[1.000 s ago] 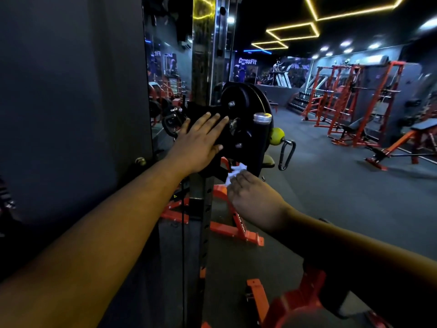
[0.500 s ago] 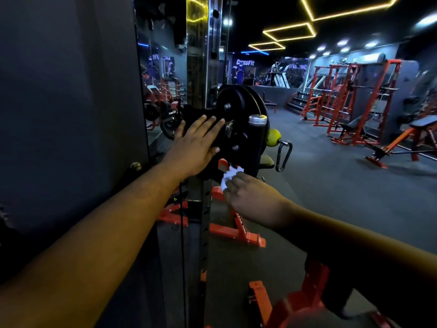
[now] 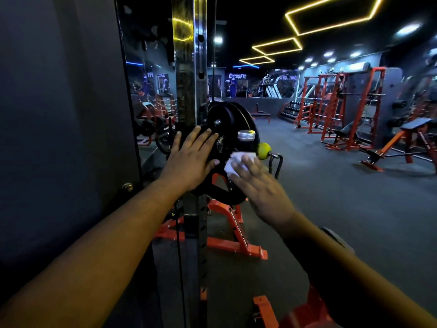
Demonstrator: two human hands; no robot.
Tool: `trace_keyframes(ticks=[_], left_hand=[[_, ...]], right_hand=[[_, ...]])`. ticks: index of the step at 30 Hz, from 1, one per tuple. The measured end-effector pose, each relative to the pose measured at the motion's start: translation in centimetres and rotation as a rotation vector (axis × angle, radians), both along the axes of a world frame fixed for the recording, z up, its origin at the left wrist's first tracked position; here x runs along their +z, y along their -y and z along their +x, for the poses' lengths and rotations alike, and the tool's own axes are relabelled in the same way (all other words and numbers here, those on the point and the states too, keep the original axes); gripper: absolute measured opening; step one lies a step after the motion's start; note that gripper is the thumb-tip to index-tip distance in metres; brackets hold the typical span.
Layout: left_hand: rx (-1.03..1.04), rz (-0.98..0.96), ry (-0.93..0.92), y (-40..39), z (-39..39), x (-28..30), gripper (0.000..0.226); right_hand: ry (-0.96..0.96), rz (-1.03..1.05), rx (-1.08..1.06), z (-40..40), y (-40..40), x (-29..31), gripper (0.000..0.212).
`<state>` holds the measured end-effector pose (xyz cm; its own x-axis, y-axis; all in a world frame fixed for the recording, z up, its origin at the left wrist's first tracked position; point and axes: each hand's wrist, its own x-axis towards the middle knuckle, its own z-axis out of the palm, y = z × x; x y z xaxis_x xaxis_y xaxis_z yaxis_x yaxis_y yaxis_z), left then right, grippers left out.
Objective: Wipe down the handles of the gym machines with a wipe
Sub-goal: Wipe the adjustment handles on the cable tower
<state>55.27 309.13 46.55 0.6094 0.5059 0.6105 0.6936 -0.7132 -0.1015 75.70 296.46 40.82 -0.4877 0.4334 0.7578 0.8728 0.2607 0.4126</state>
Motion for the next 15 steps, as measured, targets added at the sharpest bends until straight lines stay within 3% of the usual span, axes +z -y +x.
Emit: trace_keyframes(ticks=[4, 6, 8, 12, 15], left_hand=[[-0.078, -0.066, 0.034, -0.2, 0.5, -0.4, 0.075], [-0.099, -0.085, 0.053, -0.4, 0.5, -0.4, 0.074], [-0.106, -0.098, 0.052, -0.7, 0.5, -0.4, 0.073], [-0.113, -0.089, 0.061, -0.9, 0.6, -0.8, 0.074], [-0.121, -0.091, 0.094, -0.9, 0.7, -1.0, 0.073]], right_hand=[[-0.068, -0.174, 0.033, 1.1, 0.6, -7.1, 0.064], [-0.028, -0.279, 0.062, 1.2, 1.7, -9.1, 0.050], [-0.098, -0.241, 0.126, 1.0, 2.9, -9.1, 0.041], [-0.654, 0.135, 0.256, -1.0, 2.6, -2.2, 0.051], [-0.906, 0.074, 0.328, -3.3, 0.7, 1.7, 0.050]])
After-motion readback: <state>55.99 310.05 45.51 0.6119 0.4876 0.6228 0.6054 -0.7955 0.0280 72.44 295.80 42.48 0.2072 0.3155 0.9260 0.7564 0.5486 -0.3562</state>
